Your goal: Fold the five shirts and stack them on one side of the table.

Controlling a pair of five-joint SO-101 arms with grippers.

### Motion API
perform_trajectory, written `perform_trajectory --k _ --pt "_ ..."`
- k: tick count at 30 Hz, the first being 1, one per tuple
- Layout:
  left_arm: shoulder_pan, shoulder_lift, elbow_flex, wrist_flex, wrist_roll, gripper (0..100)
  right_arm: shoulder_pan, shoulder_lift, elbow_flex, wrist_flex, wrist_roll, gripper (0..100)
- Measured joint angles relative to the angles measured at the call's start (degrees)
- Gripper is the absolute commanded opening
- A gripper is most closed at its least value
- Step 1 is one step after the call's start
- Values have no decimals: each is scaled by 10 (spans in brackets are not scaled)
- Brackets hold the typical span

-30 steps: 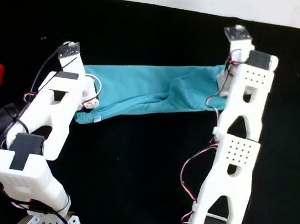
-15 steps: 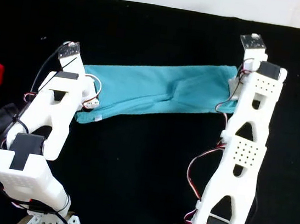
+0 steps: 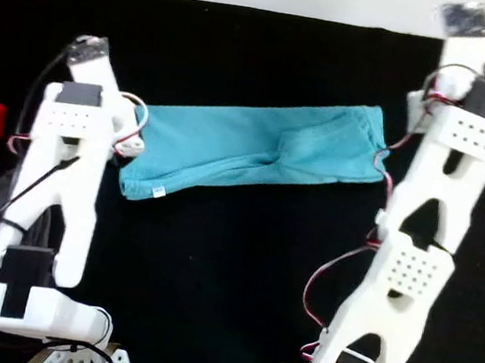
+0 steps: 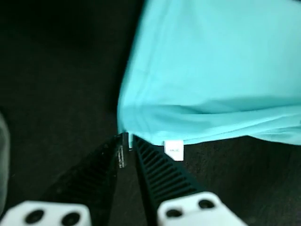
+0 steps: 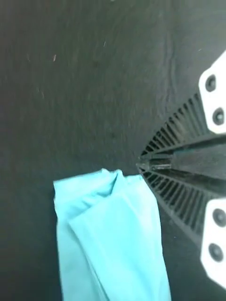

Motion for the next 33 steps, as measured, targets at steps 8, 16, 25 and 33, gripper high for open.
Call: perform_trajectory --k 8,16,25,33 --pt "-34 90 -68 -3 0 234 18 -254 301 0 -8 6" --pt "-18 318 -267 18 0 234 18 -565 651 -3 4 6" --pt "-3 517 -516 150 3 18 99 -709 964 -150 18 6" --pt "-1 618 -695 254 -41 10 159 -767 1190 -280 18 6"
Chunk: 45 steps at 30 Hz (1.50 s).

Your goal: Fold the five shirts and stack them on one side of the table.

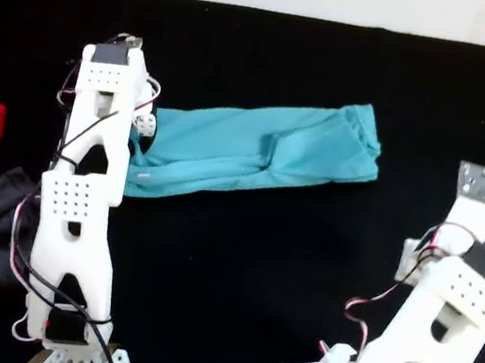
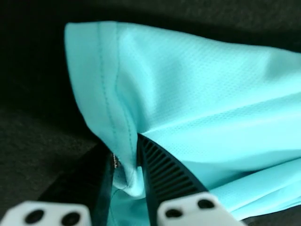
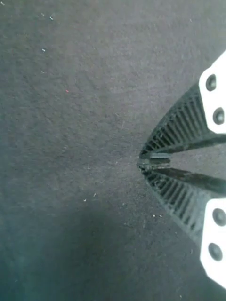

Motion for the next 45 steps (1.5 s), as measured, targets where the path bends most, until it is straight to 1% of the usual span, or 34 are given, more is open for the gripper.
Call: perform_trajectory --k 7,14,15,19,21,29,31,35,40,45 --pt "-4 13 -107 73 -4 9 0 -48 116 -87 0 6" --pt "-11 14 -120 81 -4 21 9 -52 244 -206 0 6" --pt "-12 21 -120 81 -4 40 9 -53 255 -217 0 6" --pt "-15 39 -120 81 -4 175 8 -53 286 -251 0 6" --pt "-22 39 -120 81 -11 211 -8 -53 299 -264 0 6" --pt "-98 18 -120 81 -76 213 -44 -53 366 -344 0 6" --pt "-108 18 -119 81 -95 213 -48 -55 382 -365 0 6" --pt "-101 23 -95 81 -108 213 -55 -62 403 -392 0 6" --pt "-79 43 -93 81 -108 213 -56 -63 409 -396 0 6" --pt "-80 32 -92 81 -109 213 -57 -63 410 -396 0 6"
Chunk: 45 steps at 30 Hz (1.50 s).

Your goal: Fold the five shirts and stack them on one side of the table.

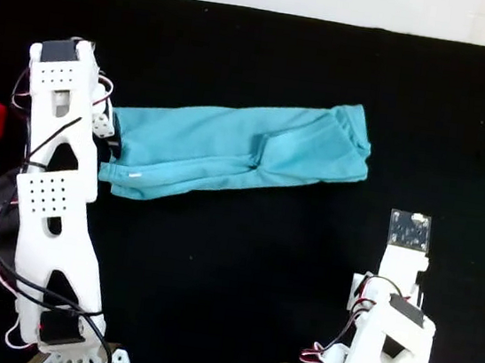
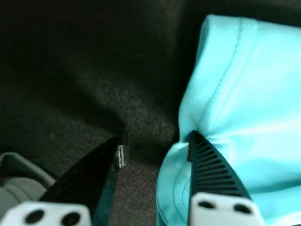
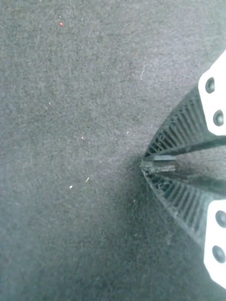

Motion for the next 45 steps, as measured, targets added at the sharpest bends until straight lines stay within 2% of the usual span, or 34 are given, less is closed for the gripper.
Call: perform_trajectory --k 10,15,22,34,36,39,41,45 --pt "-12 -132 54 0 0 213 0 -1 0 -2 0 6" --pt "7 -135 100 0 1 216 0 -1 0 -2 0 6" --pt "22 -67 87 -23 53 216 0 -1 0 -2 0 6" --pt "32 56 -37 -22 59 210 0 -1 0 -2 0 6" --pt "37 62 -49 -11 59 155 0 -1 0 -2 0 6" --pt "56 63 -50 -10 59 0 0 -1 0 -2 0 6" --pt "79 62 -51 -10 60 32 0 -1 0 -2 0 6" --pt "99 64 -53 -10 73 8 0 -3 9 -11 0 6"
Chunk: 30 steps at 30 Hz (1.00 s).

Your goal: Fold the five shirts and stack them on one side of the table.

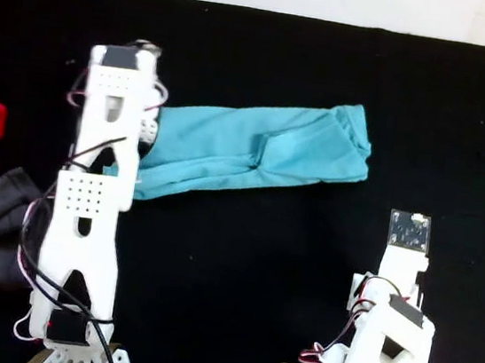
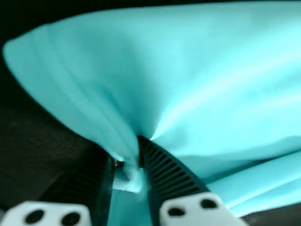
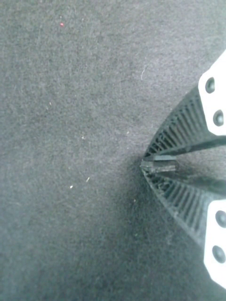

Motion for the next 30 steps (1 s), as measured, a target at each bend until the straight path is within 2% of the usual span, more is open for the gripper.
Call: perform_trajectory --k 8,14,20,25,30 --pt "-18 -15 2 11 4 9 0 -2 5 -7 0 6" --pt "-90 -75 13 10 4 9 0 -2 8 -9 0 6" --pt "-150 -148 89 10 -10 9 0 -2 8 -9 0 6" --pt "-124 -178 111 10 -17 9 0 -2 8 -9 0 6" --pt "-16 -256 112 10 -17 9 0 -2 8 -9 0 6"
